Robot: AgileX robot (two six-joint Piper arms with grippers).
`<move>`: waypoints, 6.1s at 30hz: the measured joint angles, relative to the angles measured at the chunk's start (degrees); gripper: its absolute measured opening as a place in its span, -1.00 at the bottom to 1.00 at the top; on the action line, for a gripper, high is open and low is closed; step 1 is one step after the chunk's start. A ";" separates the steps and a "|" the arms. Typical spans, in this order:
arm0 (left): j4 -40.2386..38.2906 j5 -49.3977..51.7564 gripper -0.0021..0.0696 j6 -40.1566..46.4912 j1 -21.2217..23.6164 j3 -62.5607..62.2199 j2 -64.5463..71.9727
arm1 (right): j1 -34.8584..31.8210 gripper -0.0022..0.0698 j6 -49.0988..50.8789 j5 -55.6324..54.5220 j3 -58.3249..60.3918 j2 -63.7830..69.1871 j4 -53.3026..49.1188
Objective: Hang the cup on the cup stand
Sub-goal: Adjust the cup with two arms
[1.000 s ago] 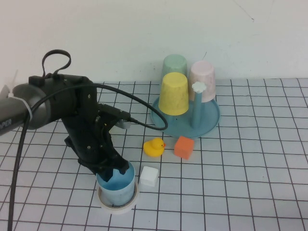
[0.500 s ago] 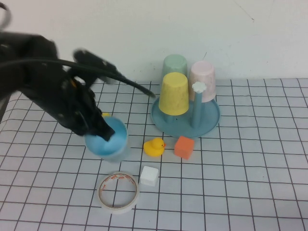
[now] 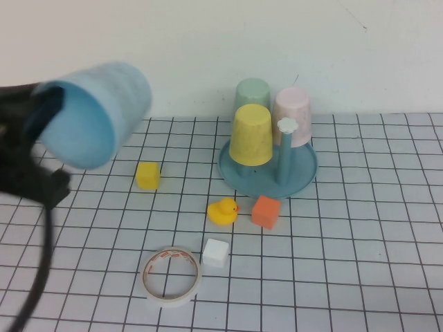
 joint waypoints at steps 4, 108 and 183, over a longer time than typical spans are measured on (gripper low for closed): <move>-0.82 -16.48 -0.93 -0.96 0.00 11.39 -5.55 | 0.00 -0.94 -6.57 1.75 0.00 0.37 14.03; 23.11 -78.17 -0.93 -29.10 0.00 19.38 23.39 | 35.01 0.99 -33.17 13.85 -77.83 94.15 39.58; 27.53 -79.96 -0.74 -34.49 0.00 18.86 32.58 | 36.94 0.67 -37.81 8.17 -77.83 97.13 39.51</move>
